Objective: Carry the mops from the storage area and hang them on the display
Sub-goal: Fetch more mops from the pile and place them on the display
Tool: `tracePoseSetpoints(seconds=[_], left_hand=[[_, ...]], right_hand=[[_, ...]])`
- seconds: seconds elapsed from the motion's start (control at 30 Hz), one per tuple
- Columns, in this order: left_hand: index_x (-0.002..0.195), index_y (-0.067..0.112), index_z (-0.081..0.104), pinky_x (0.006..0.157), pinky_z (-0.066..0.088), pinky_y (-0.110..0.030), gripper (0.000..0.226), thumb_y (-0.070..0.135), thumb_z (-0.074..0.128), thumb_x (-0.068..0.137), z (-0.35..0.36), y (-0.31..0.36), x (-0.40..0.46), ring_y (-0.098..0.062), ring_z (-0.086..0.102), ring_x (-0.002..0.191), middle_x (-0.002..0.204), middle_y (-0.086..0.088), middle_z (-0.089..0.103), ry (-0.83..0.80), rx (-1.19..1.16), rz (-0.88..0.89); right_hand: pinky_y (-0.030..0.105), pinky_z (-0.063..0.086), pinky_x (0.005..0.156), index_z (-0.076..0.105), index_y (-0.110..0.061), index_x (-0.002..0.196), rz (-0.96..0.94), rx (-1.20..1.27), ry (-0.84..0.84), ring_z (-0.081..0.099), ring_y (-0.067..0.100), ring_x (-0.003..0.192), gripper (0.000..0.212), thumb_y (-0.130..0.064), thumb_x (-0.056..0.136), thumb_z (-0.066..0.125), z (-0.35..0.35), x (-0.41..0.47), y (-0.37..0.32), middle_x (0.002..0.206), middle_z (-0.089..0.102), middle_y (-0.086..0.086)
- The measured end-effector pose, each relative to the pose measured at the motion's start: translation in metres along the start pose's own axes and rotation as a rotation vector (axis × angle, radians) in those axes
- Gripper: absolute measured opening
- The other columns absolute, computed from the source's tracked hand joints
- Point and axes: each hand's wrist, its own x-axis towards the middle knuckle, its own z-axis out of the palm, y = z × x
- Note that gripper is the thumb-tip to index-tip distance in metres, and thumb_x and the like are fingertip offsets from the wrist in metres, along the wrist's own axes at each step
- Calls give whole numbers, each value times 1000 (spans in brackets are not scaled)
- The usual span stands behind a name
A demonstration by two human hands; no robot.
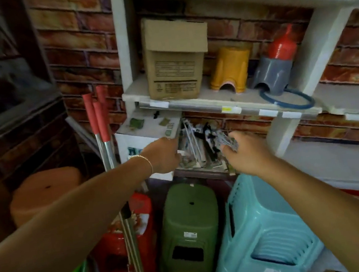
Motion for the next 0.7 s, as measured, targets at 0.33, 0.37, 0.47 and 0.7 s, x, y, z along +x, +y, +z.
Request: tracePoseSetpoints(seconds=[0.33, 0.37, 0.47, 0.7], left_hand=[[117, 9, 59, 89, 47, -33, 33, 31, 47, 97, -2, -81, 30, -29, 59, 107, 118, -12, 62, -1, -3, -536], [116, 8, 60, 88, 47, -34, 33, 31, 47, 96, -1, -86, 27, -30, 60, 107, 117, -12, 63, -5, 7, -575], [106, 14, 58, 82, 50, -34, 31, 38, 45, 91, 10, -100, 17, -31, 63, 99, 111, -8, 65, -12, 44, -665], [104, 12, 59, 77, 50, -35, 28, 33, 48, 89, 44, -109, -3, -33, 62, 98, 104, -11, 64, -63, -53, -820]], right_hand=[[39, 44, 104, 42, -10, 147, -347, 88, -214, 47, 31, 131, 62, -50, 100, 48, 59, 149, -39, 146, 49, 12], [39, 44, 106, 38, -11, 150, -374, 95, -245, 46, 31, 133, 65, -51, 100, 47, 65, 160, -43, 148, 46, 12], [41, 43, 106, 36, -13, 152, -429, 120, -308, 44, 31, 135, 66, -52, 100, 47, 88, 185, -58, 151, 42, 12], [46, 45, 103, 45, -10, 141, -556, 154, -448, 48, 36, 127, 54, -45, 100, 49, 141, 191, -100, 141, 48, 17]])
